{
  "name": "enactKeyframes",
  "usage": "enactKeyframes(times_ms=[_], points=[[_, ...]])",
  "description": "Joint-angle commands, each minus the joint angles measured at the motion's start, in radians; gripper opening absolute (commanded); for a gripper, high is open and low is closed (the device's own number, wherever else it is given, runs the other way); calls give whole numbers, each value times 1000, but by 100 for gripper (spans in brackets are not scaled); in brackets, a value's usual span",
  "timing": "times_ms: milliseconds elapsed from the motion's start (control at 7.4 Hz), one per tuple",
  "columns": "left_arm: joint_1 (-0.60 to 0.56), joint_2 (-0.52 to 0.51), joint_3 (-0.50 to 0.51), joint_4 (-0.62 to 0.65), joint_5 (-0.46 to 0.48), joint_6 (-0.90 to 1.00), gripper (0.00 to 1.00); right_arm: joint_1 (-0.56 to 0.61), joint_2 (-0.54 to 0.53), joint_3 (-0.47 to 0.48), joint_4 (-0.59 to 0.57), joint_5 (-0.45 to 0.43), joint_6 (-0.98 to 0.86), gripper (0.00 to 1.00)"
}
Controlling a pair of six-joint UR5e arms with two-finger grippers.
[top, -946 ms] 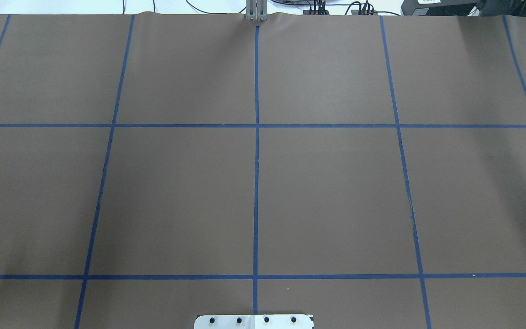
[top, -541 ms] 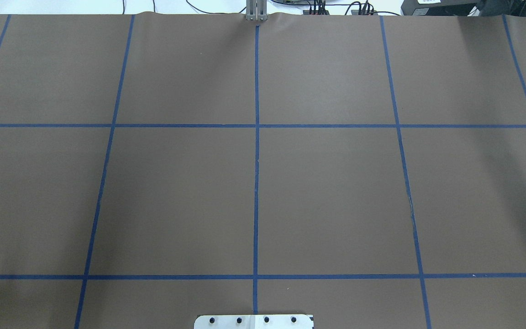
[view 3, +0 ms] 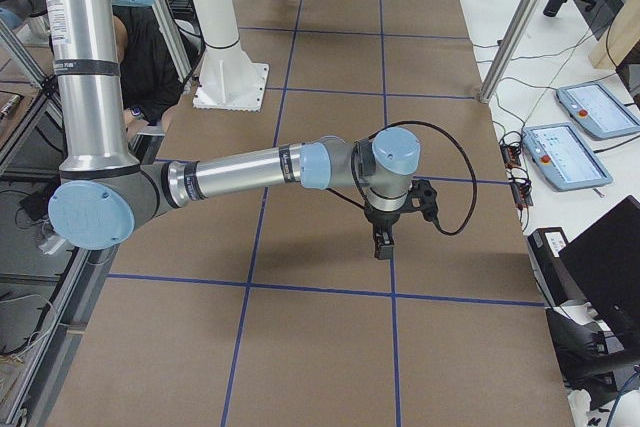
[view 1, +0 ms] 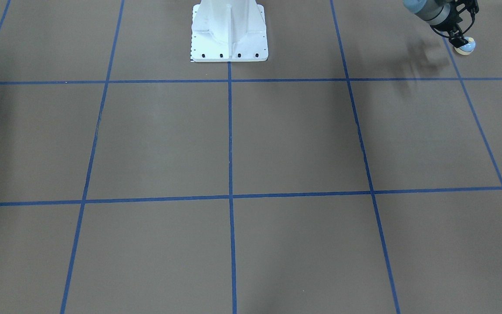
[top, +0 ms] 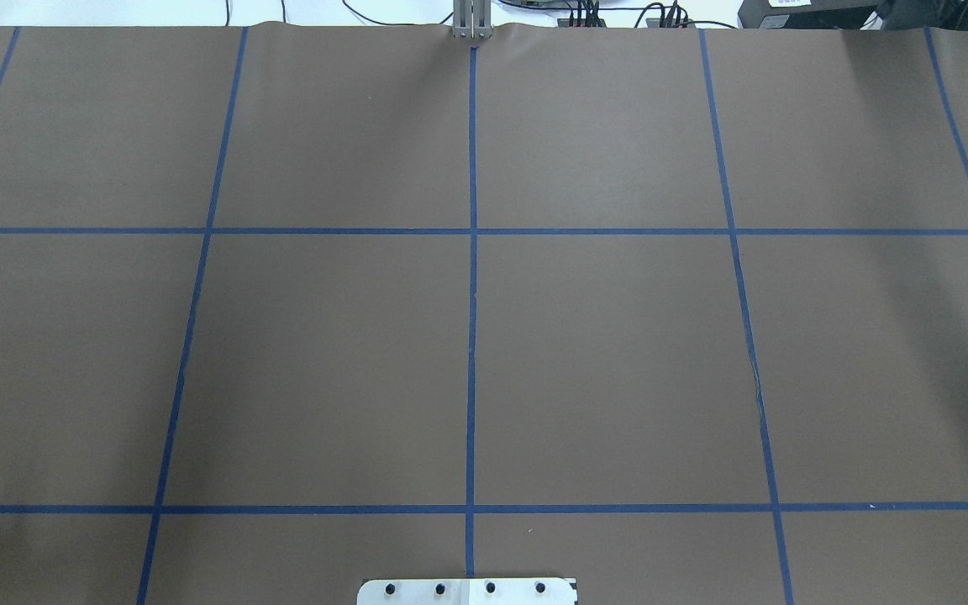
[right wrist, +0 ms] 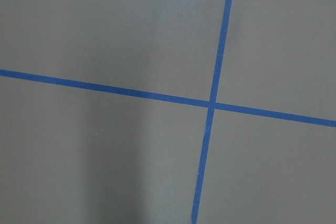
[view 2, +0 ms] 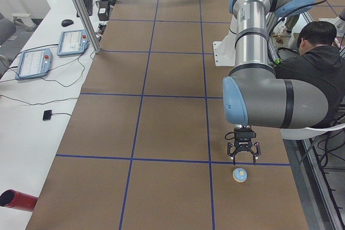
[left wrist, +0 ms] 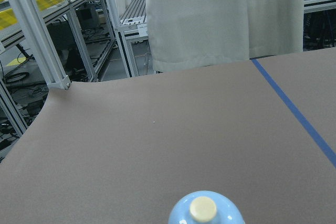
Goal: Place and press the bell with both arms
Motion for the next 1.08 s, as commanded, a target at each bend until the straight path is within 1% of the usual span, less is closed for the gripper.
enactKeyframes(times_ms=[0, 135, 405, 676, 946], points=[[-2, 0, 20, -1, 2, 39, 100, 1, 1, -2, 0, 0, 0, 100], [-2, -3, 34, -5, 2, 57, 100, 1, 1, -5, 0, 0, 0, 100], [-5, -6, 78, -52, 2, 82, 100, 1, 1, -7, 0, 2, 0, 100], [-9, -11, 107, -63, 5, 97, 100, 1, 1, -8, 0, 2, 2, 100], [-9, -13, 111, -74, 6, 96, 100, 0, 3, -10, 0, 2, 0, 100]])
